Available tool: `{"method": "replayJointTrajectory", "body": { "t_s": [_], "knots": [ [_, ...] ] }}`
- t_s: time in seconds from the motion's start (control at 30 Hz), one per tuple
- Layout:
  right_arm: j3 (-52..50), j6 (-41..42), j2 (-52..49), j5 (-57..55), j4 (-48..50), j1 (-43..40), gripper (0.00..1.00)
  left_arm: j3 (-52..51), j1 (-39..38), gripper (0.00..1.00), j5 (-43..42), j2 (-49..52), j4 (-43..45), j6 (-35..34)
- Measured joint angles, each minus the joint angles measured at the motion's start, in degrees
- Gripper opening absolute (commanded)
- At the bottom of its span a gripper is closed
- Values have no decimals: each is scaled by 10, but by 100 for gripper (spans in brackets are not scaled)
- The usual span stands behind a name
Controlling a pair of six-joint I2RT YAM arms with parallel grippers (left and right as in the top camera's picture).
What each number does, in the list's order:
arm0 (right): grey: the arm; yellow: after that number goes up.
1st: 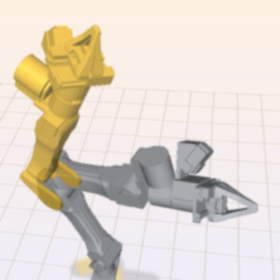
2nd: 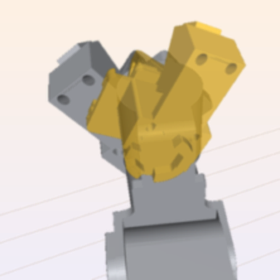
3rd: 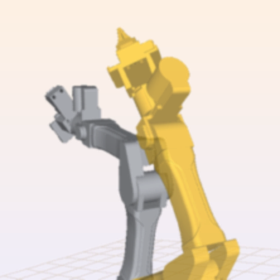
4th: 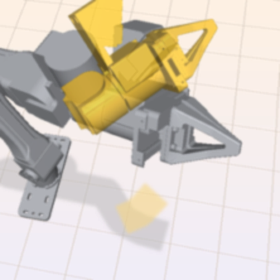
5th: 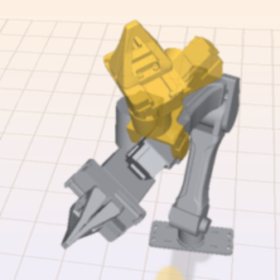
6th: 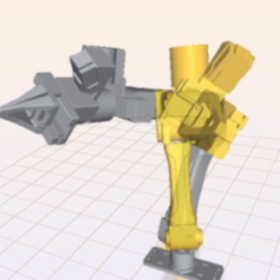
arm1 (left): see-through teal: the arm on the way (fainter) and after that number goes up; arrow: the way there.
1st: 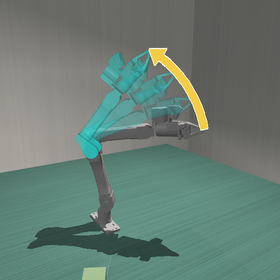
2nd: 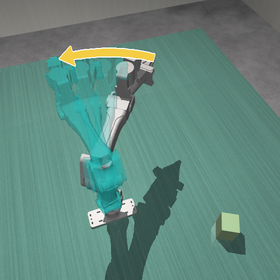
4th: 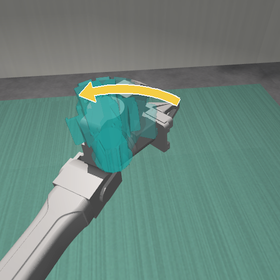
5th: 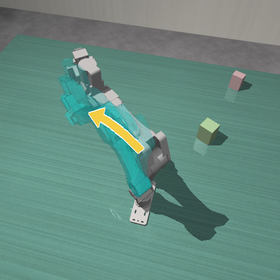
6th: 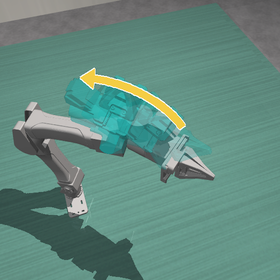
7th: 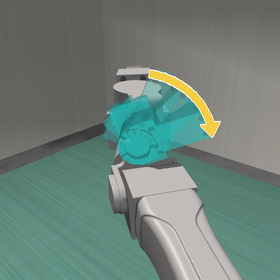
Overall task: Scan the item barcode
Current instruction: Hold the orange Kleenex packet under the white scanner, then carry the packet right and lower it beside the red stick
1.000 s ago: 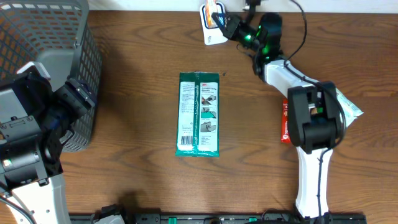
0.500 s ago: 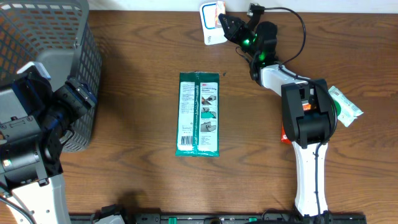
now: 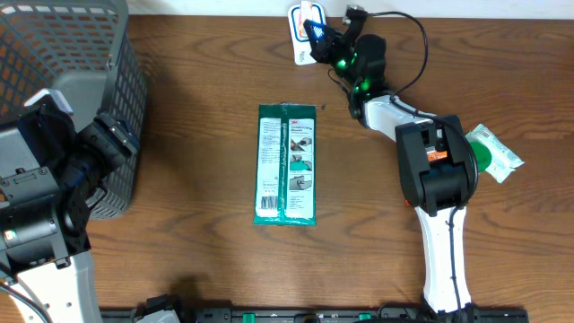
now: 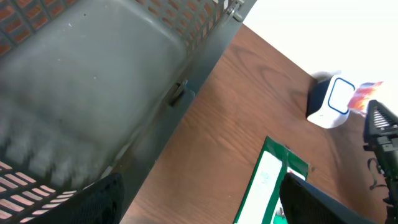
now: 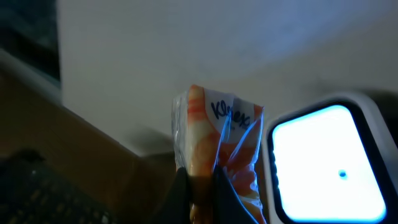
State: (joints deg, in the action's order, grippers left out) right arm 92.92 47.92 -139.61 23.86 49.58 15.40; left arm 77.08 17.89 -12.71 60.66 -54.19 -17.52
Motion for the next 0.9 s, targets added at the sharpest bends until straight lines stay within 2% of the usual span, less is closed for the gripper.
{"method": "replayJointTrajectory", "body": {
  "t_s": [0.17,0.23,0.33,0.47,0.63,0.77,0.9],
  "knots": [
    [0,34,3,61,41,-17,1,0,0,81,0,0,0,0],
    [0,43,8,87,20,-24,1,0,0,81,0,0,0,0],
    [-2,38,40,122,-78,-32,2,0,0,80,0,0,-1,0],
    [-6,-16,143,140,-298,-35,2,0,0,81,0,0,0,0],
    [-1,-144,321,122,-605,-35,1,1,0,80,0,0,0,0],
    [10,-252,426,52,-838,-35,1,1,0,80,0,0,0,0],
    [10,-325,447,-63,-1032,-35,1,1,0,80,0,0,0,0]
  ]
}}
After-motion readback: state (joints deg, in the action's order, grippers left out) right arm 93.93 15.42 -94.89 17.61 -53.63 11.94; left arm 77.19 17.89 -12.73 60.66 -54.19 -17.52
